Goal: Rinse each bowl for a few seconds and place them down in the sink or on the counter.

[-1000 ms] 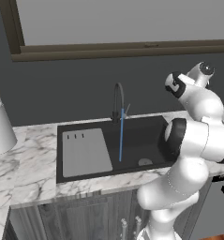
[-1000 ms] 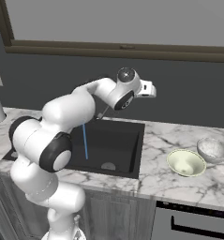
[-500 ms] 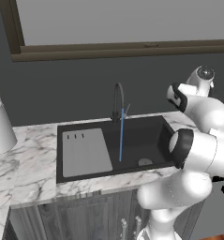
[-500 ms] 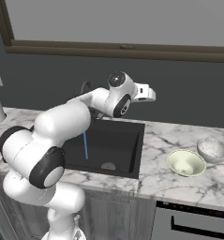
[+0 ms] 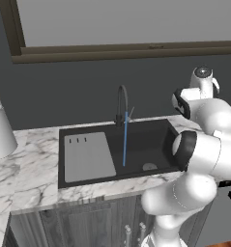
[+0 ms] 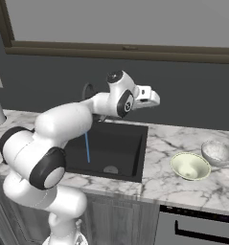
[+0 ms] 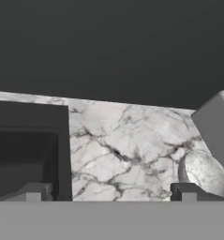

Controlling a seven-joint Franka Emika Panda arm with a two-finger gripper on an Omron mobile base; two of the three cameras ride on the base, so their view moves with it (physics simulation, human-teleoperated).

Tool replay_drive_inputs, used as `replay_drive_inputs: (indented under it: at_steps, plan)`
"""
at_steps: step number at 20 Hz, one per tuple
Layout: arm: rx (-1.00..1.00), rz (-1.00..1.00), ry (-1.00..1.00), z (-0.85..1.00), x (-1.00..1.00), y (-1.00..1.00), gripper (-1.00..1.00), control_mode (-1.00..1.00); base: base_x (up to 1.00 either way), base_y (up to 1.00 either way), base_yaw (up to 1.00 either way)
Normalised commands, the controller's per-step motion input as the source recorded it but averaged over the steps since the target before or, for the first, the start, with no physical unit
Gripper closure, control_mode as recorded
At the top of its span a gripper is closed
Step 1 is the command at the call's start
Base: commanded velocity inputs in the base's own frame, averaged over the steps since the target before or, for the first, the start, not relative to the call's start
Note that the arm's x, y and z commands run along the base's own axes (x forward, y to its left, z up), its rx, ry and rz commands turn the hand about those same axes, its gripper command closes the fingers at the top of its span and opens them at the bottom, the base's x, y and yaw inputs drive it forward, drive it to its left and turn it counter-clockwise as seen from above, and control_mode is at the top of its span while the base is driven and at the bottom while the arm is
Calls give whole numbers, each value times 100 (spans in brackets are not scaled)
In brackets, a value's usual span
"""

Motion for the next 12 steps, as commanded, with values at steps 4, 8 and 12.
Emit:
replay_drive_inputs:
  at_steps: [4, 8, 12]
  plan:
    - [-1, -9, 21, 2, -5, -19, -100, -100, 0, 0, 0]
    - [0, -9, 18, 0, -11, -23, -100, -100, 0, 0, 0]
    - [1, -7, 13, 0, -8, -16, -100, -100, 0, 0, 0]
